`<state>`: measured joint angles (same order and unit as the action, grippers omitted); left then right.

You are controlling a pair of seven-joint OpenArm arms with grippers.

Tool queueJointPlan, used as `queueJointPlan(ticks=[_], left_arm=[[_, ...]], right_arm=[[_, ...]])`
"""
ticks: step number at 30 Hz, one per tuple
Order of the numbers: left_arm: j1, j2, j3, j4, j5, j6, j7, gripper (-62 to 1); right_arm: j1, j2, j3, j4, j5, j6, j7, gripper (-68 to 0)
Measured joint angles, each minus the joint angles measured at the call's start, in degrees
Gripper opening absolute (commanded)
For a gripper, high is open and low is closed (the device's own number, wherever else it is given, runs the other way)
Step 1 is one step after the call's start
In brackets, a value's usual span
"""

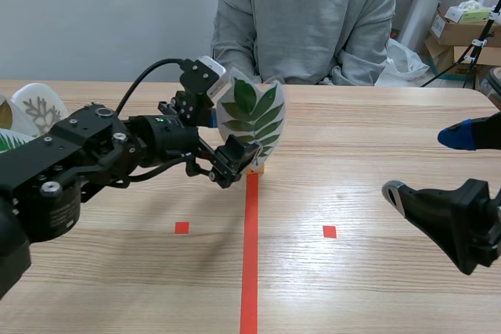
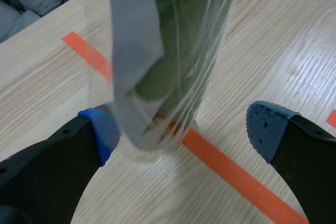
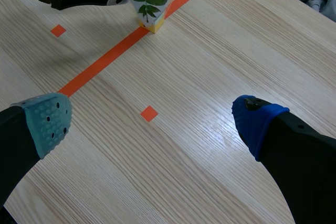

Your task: Do the leaf sorting experiment

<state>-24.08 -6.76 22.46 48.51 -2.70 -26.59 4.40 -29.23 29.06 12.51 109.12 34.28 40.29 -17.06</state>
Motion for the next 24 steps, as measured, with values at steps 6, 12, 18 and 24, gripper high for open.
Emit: queueJointPlan(ticks=[6, 12, 18, 24], left_arm=[[-1.66, 2.01, -0.02, -3.72, 0.17, 0.85, -1.29, -11.4], [-1.66, 3.74, -0.04, -4.2, 2.49, 1.75, -2.21, -11.4], [-1.66, 4.87, -0.04, -4.2, 3.8, 3.41, -2.56, -11.4], [-1.66, 4.81, -0.04, -4.2, 4.22, 5.16, -2.54, -11.5]], right_arm=[[0.0, 0.0, 0.0, 0.0, 0.0, 0.0, 0.02, -4.1], [0.0, 0.0, 0.0, 0.0, 0.0, 0.0, 0.02, -4.1], [0.0, 0.0, 0.0, 0.0, 0.0, 0.0, 0.02, -4.1], [0.0, 0.0, 0.0, 0.0, 0.0, 0.0, 0.02, -4.1]])
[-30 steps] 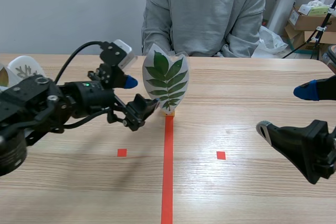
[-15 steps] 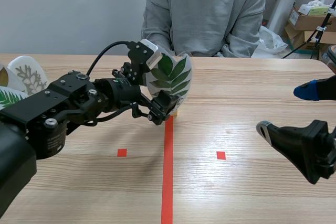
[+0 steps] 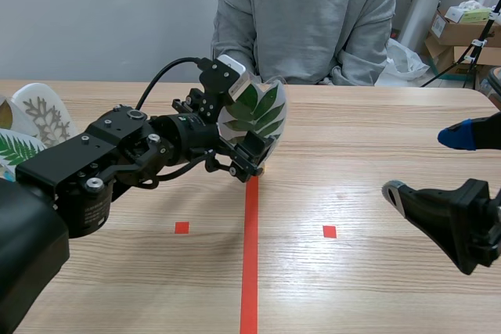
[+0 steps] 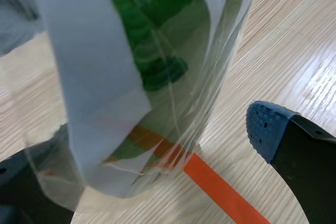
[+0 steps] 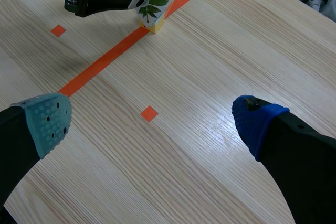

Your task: Do the leaf sorting experiment

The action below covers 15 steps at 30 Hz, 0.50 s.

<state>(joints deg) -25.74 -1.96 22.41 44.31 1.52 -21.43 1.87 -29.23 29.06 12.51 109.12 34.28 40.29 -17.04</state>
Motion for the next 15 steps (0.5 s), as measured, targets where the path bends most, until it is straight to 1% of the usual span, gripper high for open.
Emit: queueJointPlan(ticks=[10, 11, 13, 15], left_arm=[[0.02, 0.0, 0.0, -0.09, 0.02, -0.02, 0.02, -12.0], [0.02, 0.0, 0.0, -0.09, 0.02, -0.02, 0.02, -13.6], [0.02, 0.0, 0.0, -0.09, 0.02, -0.02, 0.04, -20.0], [0.02, 0.0, 0.0, -0.09, 0.02, -0.02, 0.09, -25.1]], right_arm=[[0.0, 0.0, 0.0, 0.0, 0.0, 0.0, 0.0, -4.1], [0.0, 0.0, 0.0, 0.0, 0.0, 0.0, 0.0, -4.1], [0.0, 0.0, 0.0, 0.0, 0.0, 0.0, 0.0, -4.1], [0.0, 0.0, 0.0, 0.0, 0.0, 0.0, 0.0, -4.1]])
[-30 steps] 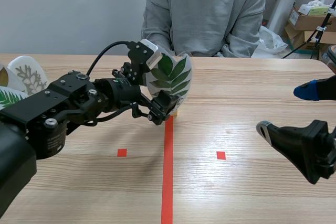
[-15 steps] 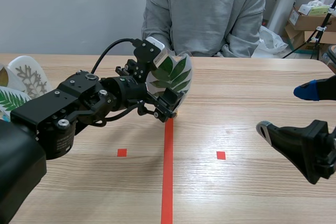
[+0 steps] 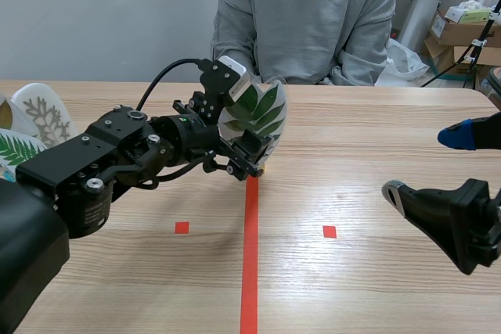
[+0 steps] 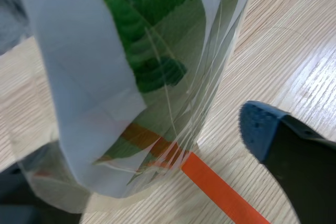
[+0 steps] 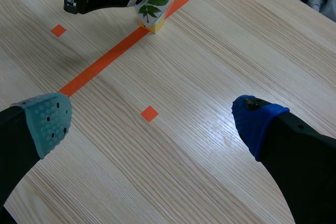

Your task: Do the leaf sorting experiment

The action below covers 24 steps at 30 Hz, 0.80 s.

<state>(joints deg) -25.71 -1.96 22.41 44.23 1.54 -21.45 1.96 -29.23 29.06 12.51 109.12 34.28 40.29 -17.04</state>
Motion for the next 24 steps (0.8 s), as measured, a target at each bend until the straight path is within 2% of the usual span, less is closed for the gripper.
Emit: queueJointPlan(ticks=[5, 13, 21, 24], left_arm=[[0.0, 0.0, 0.0, 0.0, 0.0, 0.0, 0.04, -34.8], [0.0, 0.0, 0.0, 0.0, 0.0, -0.02, 0.09, -55.8], [0.0, 0.0, 0.0, 0.0, -0.02, 0.04, 0.37, -56.9], [0.0, 0.02, -0.11, 0.0, -0.02, 1.38, 0.79, -56.9]], right_arm=[[0.0, 0.0, 0.0, 0.0, 0.0, 0.0, 0.0, -4.1], [0.0, 0.0, 0.0, 0.0, 0.0, 0.0, 0.0, -4.1], [0.0, 0.0, 0.0, 0.0, 0.0, 0.0, 0.0, -4.1], [0.0, 0.0, 0.0, 0.0, 0.0, 0.0, 0.0, -4.1]])
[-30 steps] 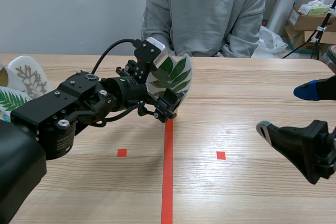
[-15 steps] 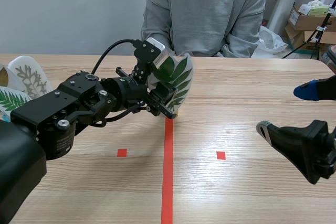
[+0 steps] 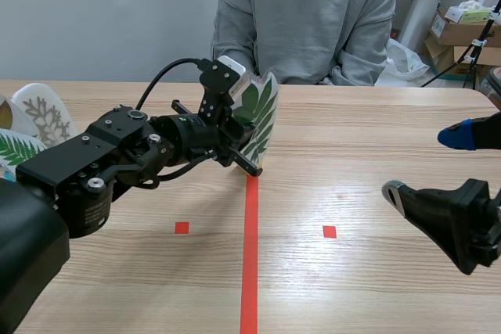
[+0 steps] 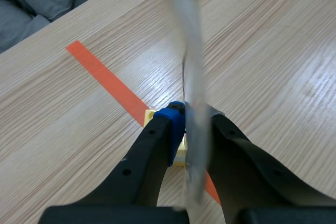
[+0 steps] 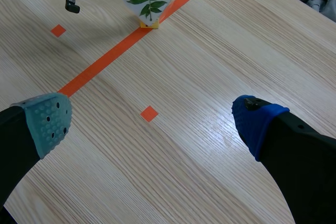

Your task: Do the leaf sorting experiment

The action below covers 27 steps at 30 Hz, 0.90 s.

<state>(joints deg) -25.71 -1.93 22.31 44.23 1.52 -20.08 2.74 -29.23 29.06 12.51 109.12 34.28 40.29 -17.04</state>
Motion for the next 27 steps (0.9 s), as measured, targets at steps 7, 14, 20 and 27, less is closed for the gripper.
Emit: queueJointPlan(ticks=[7, 14, 20, 27], left_arm=[[4.94, -1.31, -3.54, 6.93, 0.04, -0.07, 1.57, -56.9], [12.44, -3.52, -12.63, 18.1, -0.02, -0.07, 4.11, -56.9], [17.62, -5.38, -22.16, 22.45, -1.31, -0.02, 5.86, -56.9], [22.14, -7.08, -29.81, 23.17, -5.6, -0.07, 6.93, -56.9]], right_arm=[[0.0, 0.0, 0.0, 0.0, 0.02, 0.0, 0.0, -4.1], [0.0, 0.0, 0.0, 0.0, 0.02, 0.0, 0.0, -4.1], [0.0, 0.0, 0.0, 0.0, 0.0, 0.0, 0.0, -4.1], [0.0, 0.0, 0.0, 0.0, 0.02, 0.0, 0.0, -4.1]])
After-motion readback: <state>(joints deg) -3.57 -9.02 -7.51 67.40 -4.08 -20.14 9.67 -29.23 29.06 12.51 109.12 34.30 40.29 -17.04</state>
